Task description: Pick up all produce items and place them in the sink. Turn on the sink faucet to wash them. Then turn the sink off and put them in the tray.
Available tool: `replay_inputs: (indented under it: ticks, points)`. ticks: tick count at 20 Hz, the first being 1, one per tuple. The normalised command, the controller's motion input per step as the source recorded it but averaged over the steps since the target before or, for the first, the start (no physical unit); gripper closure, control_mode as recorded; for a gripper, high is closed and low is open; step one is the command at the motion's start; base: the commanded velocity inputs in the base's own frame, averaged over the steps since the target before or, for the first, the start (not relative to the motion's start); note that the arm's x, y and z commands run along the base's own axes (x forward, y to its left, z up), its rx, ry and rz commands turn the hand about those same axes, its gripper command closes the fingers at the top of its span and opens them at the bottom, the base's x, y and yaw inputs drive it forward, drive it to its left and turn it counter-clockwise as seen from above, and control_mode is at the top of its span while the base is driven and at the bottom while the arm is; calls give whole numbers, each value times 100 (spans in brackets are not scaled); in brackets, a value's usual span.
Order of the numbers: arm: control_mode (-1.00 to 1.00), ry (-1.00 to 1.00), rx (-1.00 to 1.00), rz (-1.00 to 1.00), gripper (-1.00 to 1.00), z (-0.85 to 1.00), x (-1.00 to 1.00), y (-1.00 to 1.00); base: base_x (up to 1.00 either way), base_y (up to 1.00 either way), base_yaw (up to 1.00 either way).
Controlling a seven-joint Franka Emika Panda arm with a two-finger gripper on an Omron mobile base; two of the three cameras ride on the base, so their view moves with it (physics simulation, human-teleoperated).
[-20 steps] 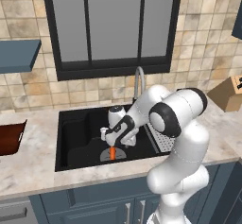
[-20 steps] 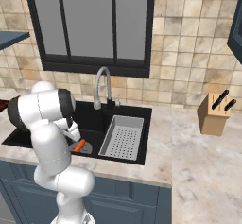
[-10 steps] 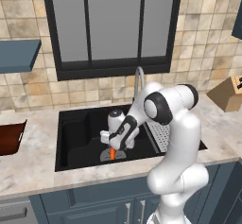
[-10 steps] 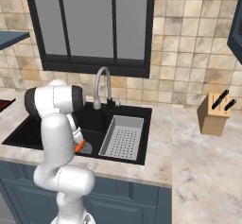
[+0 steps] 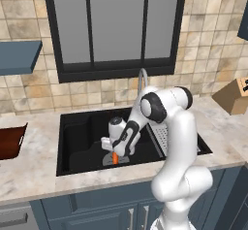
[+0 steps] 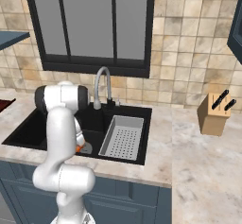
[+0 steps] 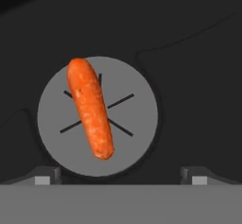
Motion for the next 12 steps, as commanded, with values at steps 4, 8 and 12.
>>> replay_inputs:
  ticks: [4,8,12]
  points:
    - [-100,-1,0,0,-100,-29,15,0,0,0,0]
    - [-100,-1,0,0,-100,-22,13,0,0,0,0]
    - [-100,0,0,7,-100,-26,31,0,0,0,0]
